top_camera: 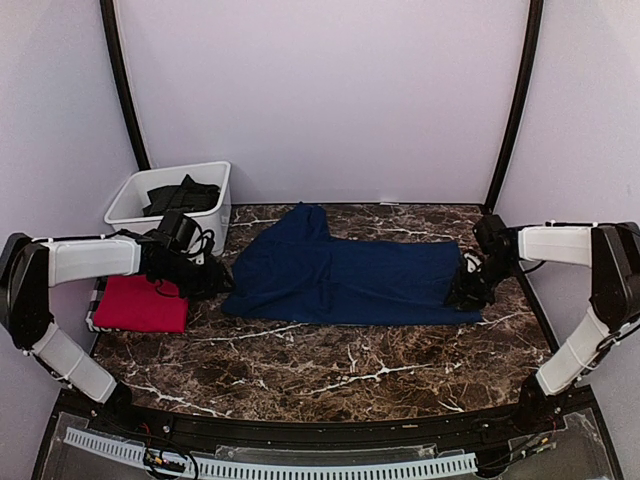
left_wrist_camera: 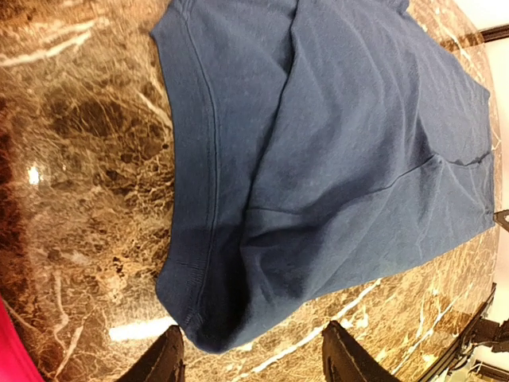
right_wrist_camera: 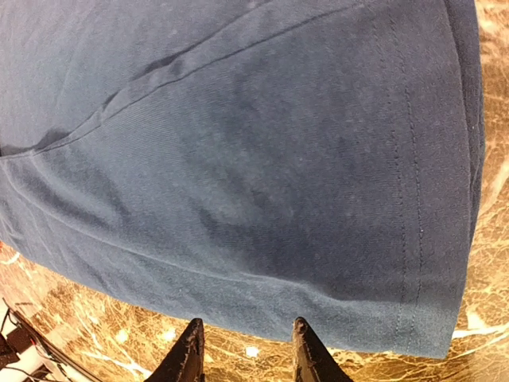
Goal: Fold and stack the mixed laundry pile
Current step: Smooth out the 1/3-folded T-shirt at the center of the board.
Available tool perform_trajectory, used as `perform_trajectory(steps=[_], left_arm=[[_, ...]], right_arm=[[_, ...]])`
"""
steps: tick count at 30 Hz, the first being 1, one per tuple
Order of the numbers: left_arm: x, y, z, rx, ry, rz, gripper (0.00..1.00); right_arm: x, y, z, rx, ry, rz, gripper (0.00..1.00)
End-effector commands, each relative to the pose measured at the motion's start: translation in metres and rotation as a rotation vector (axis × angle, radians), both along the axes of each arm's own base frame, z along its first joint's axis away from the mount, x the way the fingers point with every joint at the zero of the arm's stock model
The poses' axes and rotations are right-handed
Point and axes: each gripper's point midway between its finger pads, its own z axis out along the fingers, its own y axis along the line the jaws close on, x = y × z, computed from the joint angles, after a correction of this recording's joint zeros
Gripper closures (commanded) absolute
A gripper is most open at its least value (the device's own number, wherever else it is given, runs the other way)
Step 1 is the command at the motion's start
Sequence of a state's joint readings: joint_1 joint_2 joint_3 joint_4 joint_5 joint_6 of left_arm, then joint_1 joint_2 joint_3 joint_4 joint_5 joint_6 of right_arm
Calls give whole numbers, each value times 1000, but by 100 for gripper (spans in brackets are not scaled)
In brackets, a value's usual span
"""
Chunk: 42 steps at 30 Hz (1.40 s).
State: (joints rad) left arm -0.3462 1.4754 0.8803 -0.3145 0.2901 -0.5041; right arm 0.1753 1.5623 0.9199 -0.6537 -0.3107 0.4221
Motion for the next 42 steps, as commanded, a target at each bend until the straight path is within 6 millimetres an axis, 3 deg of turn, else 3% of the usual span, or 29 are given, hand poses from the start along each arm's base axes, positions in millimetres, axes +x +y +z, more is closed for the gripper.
perform_trajectory(steps=[1, 8, 14, 19, 21, 27, 33, 35, 38, 40, 41, 42], left_arm=[[-7, -7, -12, -3, 53, -32, 42], [-9, -24, -20, -18, 61, -68, 49], [-10, -16, -32, 34, 107, -33, 61], [-18, 18, -43, 146, 177, 65, 95], [-21, 25, -48, 171, 202, 74, 100], [-33, 35, -62, 228, 261, 73, 100], [-38, 41, -61, 280, 266, 67, 100], [-33, 39, -42, 283, 196, 60, 91], [-21, 8, 5, 163, 26, -36, 62], [-8, -16, 39, 93, -81, -107, 57], [-5, -23, 38, 96, -82, -137, 57], [0, -36, 51, 79, -102, -170, 56]], right_arm=[[-5, -3, -10, 6, 56, -44, 65], [-9, -10, -29, 20, 127, -96, 68], [-13, -20, -37, 3, 159, -134, 69], [-19, -42, -41, -62, 175, -194, 70], [-21, -47, -42, -80, 178, -195, 70], [-28, -57, -50, -131, 212, -222, 71], [-33, -57, -42, -126, 210, -237, 72], [-31, -50, -32, -86, 191, -220, 73], [-15, -40, -2, -25, 70, -168, 72], [1, -37, 20, -8, -26, -138, 69], [9, -35, 30, 4, -68, -127, 68], [18, -30, 39, 32, -112, -107, 67]])
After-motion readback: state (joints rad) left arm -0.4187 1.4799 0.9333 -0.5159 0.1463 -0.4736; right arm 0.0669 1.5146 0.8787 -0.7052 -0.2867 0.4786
